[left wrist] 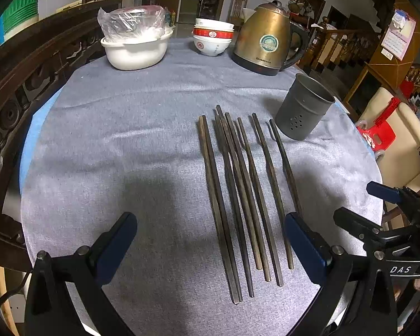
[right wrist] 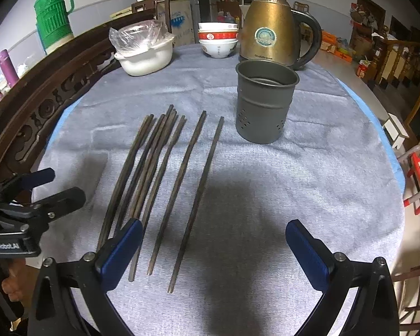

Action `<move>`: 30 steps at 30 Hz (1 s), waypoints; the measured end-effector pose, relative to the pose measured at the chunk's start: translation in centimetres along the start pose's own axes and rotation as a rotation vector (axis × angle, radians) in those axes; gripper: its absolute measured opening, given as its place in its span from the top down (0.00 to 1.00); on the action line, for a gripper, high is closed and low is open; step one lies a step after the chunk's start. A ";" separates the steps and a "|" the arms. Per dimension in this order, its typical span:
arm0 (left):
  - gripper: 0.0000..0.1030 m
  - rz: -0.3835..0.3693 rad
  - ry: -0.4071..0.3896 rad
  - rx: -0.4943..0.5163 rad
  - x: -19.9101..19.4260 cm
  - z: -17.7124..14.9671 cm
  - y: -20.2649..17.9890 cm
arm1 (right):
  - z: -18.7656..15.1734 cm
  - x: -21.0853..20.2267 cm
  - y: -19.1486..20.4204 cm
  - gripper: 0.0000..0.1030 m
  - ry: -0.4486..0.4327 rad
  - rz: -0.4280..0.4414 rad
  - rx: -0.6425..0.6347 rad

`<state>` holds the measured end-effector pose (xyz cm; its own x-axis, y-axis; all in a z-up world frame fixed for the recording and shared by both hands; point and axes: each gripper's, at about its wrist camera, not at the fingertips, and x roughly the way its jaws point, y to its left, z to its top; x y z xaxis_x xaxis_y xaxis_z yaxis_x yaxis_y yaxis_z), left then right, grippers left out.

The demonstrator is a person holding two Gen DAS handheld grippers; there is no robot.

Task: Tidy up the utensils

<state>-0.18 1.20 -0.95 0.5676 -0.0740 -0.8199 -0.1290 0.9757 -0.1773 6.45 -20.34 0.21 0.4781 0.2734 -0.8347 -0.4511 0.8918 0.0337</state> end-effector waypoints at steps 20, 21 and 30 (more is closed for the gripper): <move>0.00 0.016 0.003 0.013 0.0 -0.2 -0.2 | 0.0 -0.2 -0.4 0.00 -0.011 -0.022 0.004; 0.00 0.016 0.002 0.014 0.0 -0.2 -0.2 | 0.0 -0.2 -0.4 0.00 -0.011 -0.022 0.003; 0.00 0.018 -0.001 0.017 0.0 -0.4 -0.1 | 0.0 -0.4 -0.2 0.00 -0.016 -0.025 -0.002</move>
<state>-0.47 1.04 -1.12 0.5665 -0.0560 -0.8221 -0.1258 0.9801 -0.1535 6.28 -20.64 0.55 0.5010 0.2569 -0.8264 -0.4408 0.8975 0.0118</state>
